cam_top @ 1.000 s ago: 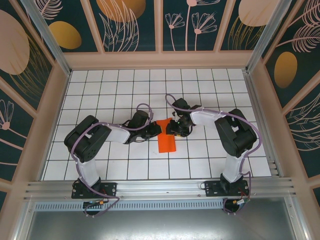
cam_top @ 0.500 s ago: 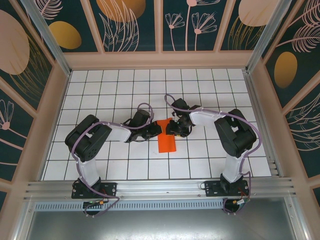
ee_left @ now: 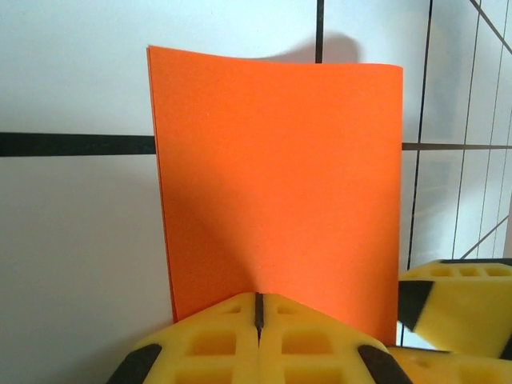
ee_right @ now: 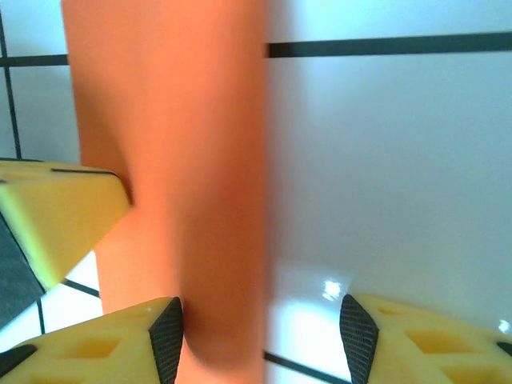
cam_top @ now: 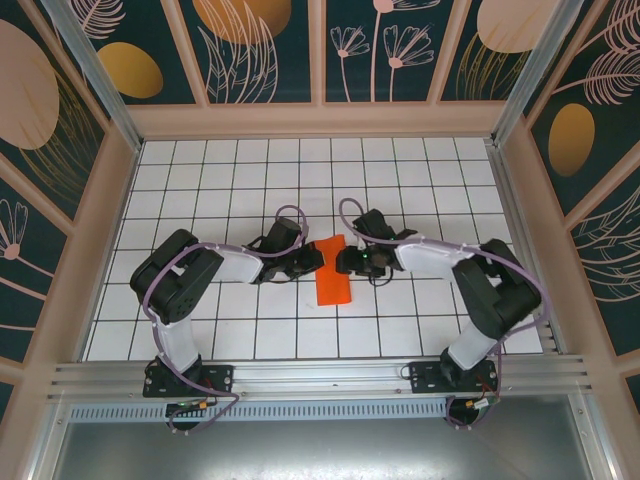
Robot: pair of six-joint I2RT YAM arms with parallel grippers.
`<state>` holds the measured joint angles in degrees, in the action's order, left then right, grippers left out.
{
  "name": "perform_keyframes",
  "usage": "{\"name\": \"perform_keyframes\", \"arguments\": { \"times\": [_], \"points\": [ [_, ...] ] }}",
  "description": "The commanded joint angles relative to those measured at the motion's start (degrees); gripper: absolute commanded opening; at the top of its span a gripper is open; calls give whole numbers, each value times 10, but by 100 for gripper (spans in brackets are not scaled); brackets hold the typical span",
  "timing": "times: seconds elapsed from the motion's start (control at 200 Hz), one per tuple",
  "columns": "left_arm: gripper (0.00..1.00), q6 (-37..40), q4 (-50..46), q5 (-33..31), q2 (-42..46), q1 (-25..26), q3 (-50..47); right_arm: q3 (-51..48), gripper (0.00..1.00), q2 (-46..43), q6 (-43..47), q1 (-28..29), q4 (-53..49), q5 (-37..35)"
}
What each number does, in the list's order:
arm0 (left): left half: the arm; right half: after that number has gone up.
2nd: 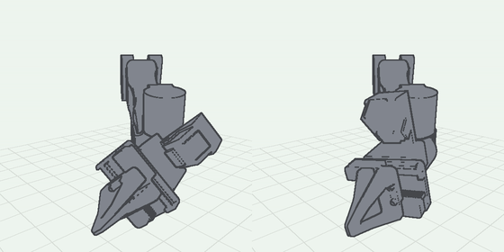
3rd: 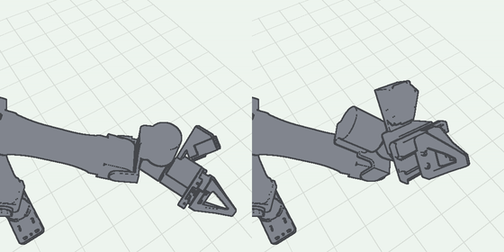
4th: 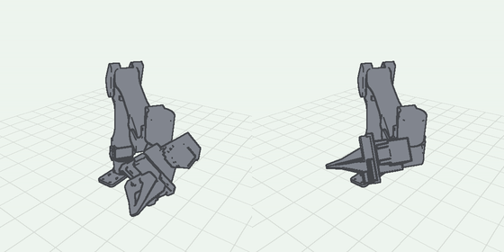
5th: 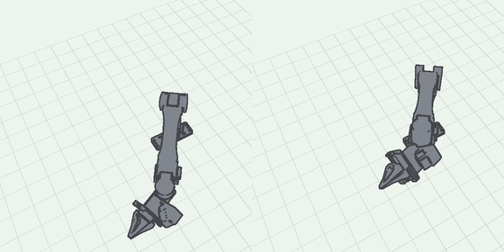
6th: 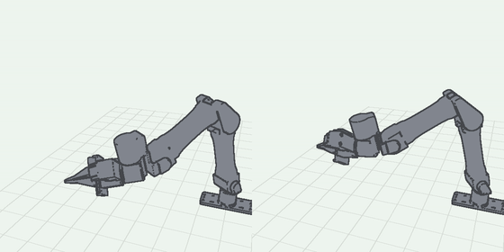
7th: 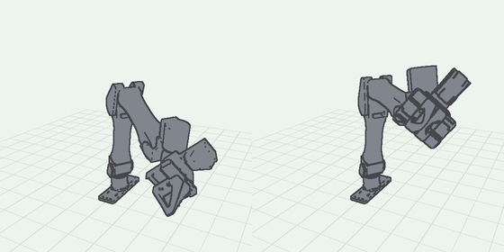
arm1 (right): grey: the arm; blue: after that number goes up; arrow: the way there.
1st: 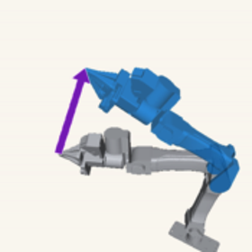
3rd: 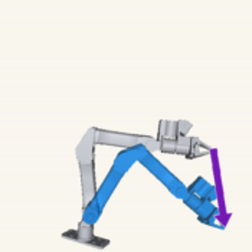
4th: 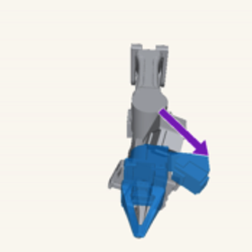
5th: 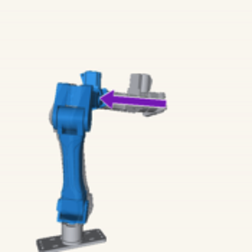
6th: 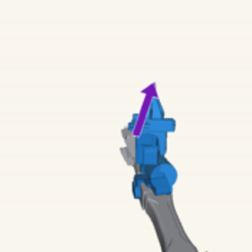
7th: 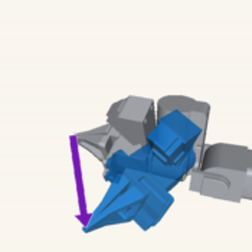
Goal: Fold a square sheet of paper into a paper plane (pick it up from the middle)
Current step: Hold the square sheet of paper at the center of the table, then first fold in half a square sheet of paper at the center of the table.
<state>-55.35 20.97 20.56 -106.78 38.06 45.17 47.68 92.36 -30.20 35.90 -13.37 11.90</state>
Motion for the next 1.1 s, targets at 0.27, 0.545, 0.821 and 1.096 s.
{"name": "perform_keyframes", "arguments": {
  "times": [0.27, 0.545, 0.821, 1.096],
  "points": [
    [0, 9, -79, -57, -60, 3, -40, -19, 27, -70, -58, -4, 107, 20],
    [0, 7, -84, -58, -65, 3, -41, 12, 2, 3, -67, 2, 120, 73],
    [0, 3, -92, -63, -73, 2, -40, 41, 0, 80, -59, 5, 117, 115],
    [0, 1, -116, -75, -76, 3, -38, 42, 0, 112, -37, -4, 84, 114]
  ]
}}
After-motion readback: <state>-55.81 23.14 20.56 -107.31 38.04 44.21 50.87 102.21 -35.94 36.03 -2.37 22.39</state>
